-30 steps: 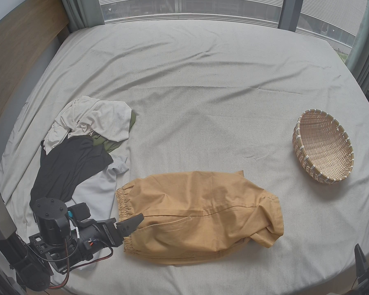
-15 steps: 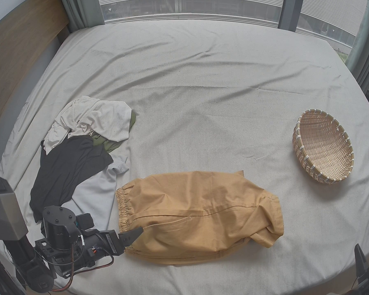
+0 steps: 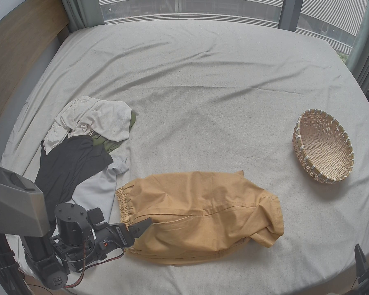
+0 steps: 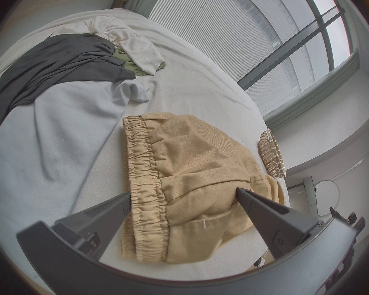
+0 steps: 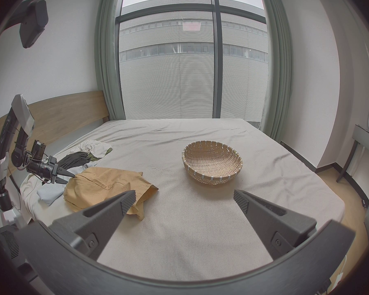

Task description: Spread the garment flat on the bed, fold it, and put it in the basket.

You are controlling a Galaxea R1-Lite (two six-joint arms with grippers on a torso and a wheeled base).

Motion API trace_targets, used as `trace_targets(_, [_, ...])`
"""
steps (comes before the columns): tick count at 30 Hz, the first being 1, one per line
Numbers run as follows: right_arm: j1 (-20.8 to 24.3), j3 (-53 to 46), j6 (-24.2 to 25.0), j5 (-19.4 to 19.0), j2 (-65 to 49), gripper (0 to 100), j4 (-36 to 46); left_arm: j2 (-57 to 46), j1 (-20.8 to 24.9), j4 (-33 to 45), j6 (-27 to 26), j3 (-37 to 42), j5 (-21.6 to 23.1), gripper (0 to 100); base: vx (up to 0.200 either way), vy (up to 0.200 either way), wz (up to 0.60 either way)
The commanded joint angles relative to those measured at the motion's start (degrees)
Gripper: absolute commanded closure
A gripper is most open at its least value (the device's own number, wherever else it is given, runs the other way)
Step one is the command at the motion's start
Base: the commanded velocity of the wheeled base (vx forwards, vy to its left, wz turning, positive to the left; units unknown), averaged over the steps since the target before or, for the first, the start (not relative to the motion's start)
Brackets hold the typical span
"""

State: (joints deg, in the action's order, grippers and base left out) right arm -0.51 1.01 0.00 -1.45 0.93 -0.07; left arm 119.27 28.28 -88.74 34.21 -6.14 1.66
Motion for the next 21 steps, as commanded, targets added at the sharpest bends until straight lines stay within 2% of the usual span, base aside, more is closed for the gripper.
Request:
trace_targets(1, [0.0, -1.0, 0.0, 0.0, -0.5, 0, 0.0, 2.0, 0.4, -0.2, 0.2, -0.4, 0.2, 0, 0.000, 0.000, 0.00])
trace_targets(14, [-0.1, -1.0, 0.0, 0.0, -0.5, 0, 0.0, -5.2, 5.0, -0.1, 1.0, 0.6, 0.5, 0, 0.000, 0.000, 0.00])
trace_targets(21, [-0.1, -1.0, 0.0, 0.0, -0.5, 0, 0.0, -6.9, 5.6, -0.1, 2.5, -0.1, 0.5, 0, 0.000, 0.000, 0.00])
